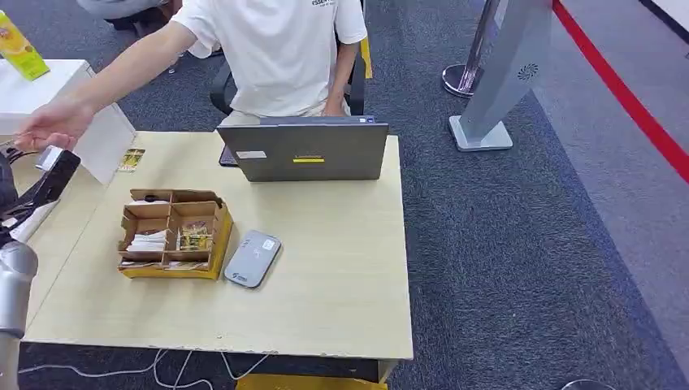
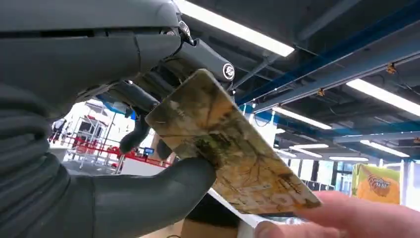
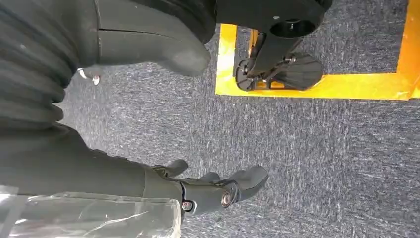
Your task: Pass the card to the sensor for recognition and then transmit it.
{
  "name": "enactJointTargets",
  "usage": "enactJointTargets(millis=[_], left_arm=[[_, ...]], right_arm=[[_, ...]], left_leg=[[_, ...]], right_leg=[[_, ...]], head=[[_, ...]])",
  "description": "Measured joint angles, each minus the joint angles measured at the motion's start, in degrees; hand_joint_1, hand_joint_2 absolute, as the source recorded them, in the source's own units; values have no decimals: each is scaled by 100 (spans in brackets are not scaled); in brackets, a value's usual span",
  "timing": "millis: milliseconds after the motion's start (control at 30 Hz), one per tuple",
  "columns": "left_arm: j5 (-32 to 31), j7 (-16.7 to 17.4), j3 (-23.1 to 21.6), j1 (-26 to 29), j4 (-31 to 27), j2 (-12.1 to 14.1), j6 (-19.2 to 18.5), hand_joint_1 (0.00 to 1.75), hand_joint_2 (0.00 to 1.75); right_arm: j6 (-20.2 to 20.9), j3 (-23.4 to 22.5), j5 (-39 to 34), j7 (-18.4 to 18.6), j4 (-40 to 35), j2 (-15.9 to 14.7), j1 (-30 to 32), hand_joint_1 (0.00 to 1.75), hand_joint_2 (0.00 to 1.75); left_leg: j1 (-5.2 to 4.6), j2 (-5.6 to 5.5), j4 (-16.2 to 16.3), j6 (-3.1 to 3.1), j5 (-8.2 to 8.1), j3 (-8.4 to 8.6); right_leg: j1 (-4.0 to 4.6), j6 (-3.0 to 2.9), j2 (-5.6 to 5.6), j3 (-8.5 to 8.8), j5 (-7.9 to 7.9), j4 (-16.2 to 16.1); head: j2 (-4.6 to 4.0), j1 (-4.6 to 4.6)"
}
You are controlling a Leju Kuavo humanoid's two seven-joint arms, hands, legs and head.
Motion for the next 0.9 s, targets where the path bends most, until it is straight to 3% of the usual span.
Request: enactJointTargets(millis=[400,567,700,900], left_arm=[[50,-7,-24,19,221,-2,116,175,175],[96,-225,-33,261,107,-66,405,175,175],[-237,-411,-331,801,-829,-458,531,175,175],[-986,-87,-1433,1295,-2092,-1246,415,175,175]], right_arm=[[9,24,53,61,15,7,-3,0,175],[7,52,70,63,17,26,-3,0,175],[-17,57,74,79,20,48,-5,0,175],[-18,57,87,66,22,94,-15,0,175]], left_leg=[[1,0,0,0,0,-1],[1,0,1,0,0,1],[-2,-7,4,0,0,-3],[-4,-4,10,1,0,-14]], right_leg=[[2,-1,-1,0,1,0],[2,-1,0,-4,1,-1],[-1,0,-12,-10,0,-9],[-2,10,-10,-4,12,-13]], head=[[0,0],[0,0],[0,-2],[0,-2]])
